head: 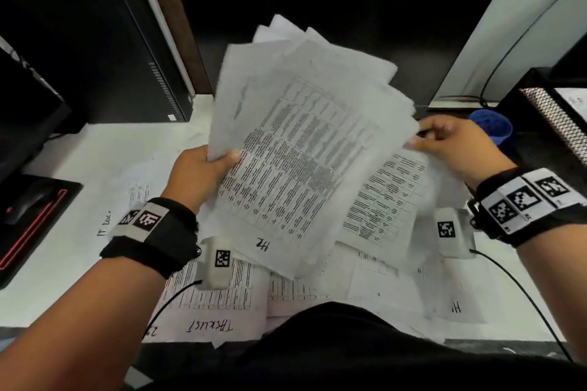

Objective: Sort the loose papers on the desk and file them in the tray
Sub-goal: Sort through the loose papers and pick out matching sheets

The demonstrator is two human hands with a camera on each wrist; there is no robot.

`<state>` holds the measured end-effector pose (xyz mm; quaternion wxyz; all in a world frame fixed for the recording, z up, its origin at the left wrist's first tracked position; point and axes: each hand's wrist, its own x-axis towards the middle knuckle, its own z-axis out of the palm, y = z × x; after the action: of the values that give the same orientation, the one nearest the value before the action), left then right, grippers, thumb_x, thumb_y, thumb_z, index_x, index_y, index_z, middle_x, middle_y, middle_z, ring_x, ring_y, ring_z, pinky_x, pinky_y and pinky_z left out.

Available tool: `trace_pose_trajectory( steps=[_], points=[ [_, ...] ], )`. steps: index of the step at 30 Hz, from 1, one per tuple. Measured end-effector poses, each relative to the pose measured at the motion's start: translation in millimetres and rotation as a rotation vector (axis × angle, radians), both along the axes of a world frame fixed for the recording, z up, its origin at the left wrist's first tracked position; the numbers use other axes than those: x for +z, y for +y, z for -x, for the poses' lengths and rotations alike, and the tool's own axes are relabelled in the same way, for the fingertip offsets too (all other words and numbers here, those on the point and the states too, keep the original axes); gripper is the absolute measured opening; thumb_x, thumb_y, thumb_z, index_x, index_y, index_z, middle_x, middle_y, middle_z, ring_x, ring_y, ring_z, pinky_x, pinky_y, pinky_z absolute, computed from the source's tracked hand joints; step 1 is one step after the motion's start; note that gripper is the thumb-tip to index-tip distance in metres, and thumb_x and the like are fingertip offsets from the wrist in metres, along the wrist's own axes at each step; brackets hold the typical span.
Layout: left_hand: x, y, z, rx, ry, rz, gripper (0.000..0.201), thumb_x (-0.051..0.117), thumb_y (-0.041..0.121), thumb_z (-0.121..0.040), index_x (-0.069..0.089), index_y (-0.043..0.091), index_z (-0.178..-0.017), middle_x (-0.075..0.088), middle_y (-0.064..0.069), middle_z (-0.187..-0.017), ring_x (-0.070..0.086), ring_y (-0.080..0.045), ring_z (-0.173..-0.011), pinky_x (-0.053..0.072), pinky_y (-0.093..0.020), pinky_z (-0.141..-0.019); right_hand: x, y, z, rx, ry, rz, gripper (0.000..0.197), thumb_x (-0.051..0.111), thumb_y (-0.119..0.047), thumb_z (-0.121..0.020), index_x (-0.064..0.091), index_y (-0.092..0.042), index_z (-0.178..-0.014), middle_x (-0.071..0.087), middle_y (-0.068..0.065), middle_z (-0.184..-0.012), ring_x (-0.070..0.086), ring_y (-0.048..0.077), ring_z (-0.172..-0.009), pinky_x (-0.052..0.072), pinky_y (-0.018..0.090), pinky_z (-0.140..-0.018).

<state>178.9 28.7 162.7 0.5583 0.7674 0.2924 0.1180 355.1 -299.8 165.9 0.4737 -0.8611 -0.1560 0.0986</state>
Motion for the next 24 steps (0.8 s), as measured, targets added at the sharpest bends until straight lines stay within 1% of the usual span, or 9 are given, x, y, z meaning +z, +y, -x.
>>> trace_pose_trajectory(
  steps=[2, 7, 10, 12, 14, 16, 18, 21, 24],
  points=[
    [-6, 5, 6, 0.044, -0.014, 0.099, 0.007, 0.067, 0.026, -0.086, 0.068, 0.027, -0.093, 0.07, 0.014, -0.084, 0.063, -0.004, -0.085, 0.048, -0.023, -0.077, -4, -5, 4, -0.04, 0.05, -0.015, 0.01, 0.075, -0.026, -0.079, 0.071, -0.02, -0.072, 0.069, -0.007, -0.064, 0.06, 0.01, -0.067, 0.047, 0.025, -0.07],
    [-19, 7, 21, 0.096, 0.018, 0.127, 0.025, 0.064, 0.029, -0.089, 0.062, 0.02, -0.112, 0.063, 0.011, -0.086, 0.058, -0.003, -0.078, 0.041, -0.016, -0.064, -29, -17, 5, -0.235, 0.198, -0.177, 0.01, 0.072, -0.027, -0.08, 0.073, -0.023, -0.071, 0.071, -0.007, -0.066, 0.063, 0.014, -0.064, 0.052, 0.034, -0.072],
    [-31, 5, 26, 0.08, 0.071, 0.126, 0.024, 0.059, 0.033, -0.091, 0.06, 0.022, -0.113, 0.061, 0.01, -0.088, 0.056, -0.004, -0.079, 0.039, -0.017, -0.064, -54, -17, 6, -0.33, 0.402, -0.386, 0.01, 0.071, -0.023, -0.08, 0.069, -0.02, -0.07, 0.069, -0.004, -0.06, 0.062, 0.011, -0.052, 0.052, 0.031, -0.066],
    [-37, 1, 29, 0.062, 0.096, 0.132, 0.026, 0.057, 0.035, -0.093, 0.06, 0.021, -0.115, 0.06, 0.011, -0.091, 0.054, -0.002, -0.078, 0.037, -0.015, -0.063, -69, -15, 8, -0.383, 0.535, -0.478, 0.01, 0.059, -0.015, -0.09, 0.063, -0.016, -0.081, 0.071, -0.002, -0.061, 0.066, 0.011, -0.052, 0.056, 0.027, -0.058],
    [-44, 2, 30, 0.056, 0.133, 0.145, 0.034, 0.055, 0.035, -0.094, 0.06, 0.016, -0.121, 0.06, 0.007, -0.101, 0.054, -0.007, -0.083, 0.039, -0.018, -0.071, -82, -17, 9, -0.449, 0.621, -0.52, 0.01, 0.053, -0.013, -0.094, 0.062, -0.009, -0.097, 0.073, 0.004, -0.076, 0.07, 0.016, -0.065, 0.059, 0.031, -0.061],
    [-51, 7, 31, 0.065, 0.177, 0.158, 0.039, 0.055, 0.035, -0.094, 0.058, 0.013, -0.125, 0.059, 0.005, -0.106, 0.056, -0.012, -0.096, 0.038, -0.024, -0.084, -91, -18, 10, -0.499, 0.681, -0.536, 0.023, 0.055, -0.012, -0.093, 0.059, -0.006, -0.114, 0.07, 0.01, -0.097, 0.068, 0.024, -0.086, 0.058, 0.038, -0.078],
    [-60, 11, 31, 0.053, 0.214, 0.194, 0.042, 0.059, 0.037, -0.091, 0.055, 0.015, -0.127, 0.056, 0.004, -0.11, 0.053, -0.014, -0.108, 0.036, -0.025, -0.089, -94, -17, 15, -0.507, 0.719, -0.52, 0.016, 0.054, -0.009, -0.093, 0.061, -0.003, -0.106, 0.072, 0.01, -0.09, 0.069, 0.023, -0.083, 0.058, 0.037, -0.077],
    [-74, 13, 33, 0.006, 0.327, 0.215, 0.048, 0.06, 0.04, -0.088, 0.052, 0.015, -0.128, 0.052, 0.001, -0.126, 0.047, -0.014, -0.121, 0.031, -0.021, -0.093, -103, -9, 25, -0.496, 0.768, -0.447, 0.014, 0.052, -0.001, -0.092, 0.059, -0.009, -0.082, 0.069, 0.003, -0.061, 0.065, 0.018, -0.058, 0.057, 0.027, -0.054],
    [-90, 19, 36, 0.024, 0.438, 0.261, 0.064, 0.061, 0.044, -0.088, 0.05, 0.002, -0.134, 0.046, -0.009, -0.142, 0.042, -0.027, -0.132, 0.028, -0.033, -0.11, -120, -6, 33, -0.483, 0.78, -0.337, 0.013, 0.054, 0.0, -0.09, 0.059, -0.009, -0.082, 0.064, 0.009, -0.072, 0.058, 0.023, -0.07, 0.053, 0.035, -0.068]
  ],
)
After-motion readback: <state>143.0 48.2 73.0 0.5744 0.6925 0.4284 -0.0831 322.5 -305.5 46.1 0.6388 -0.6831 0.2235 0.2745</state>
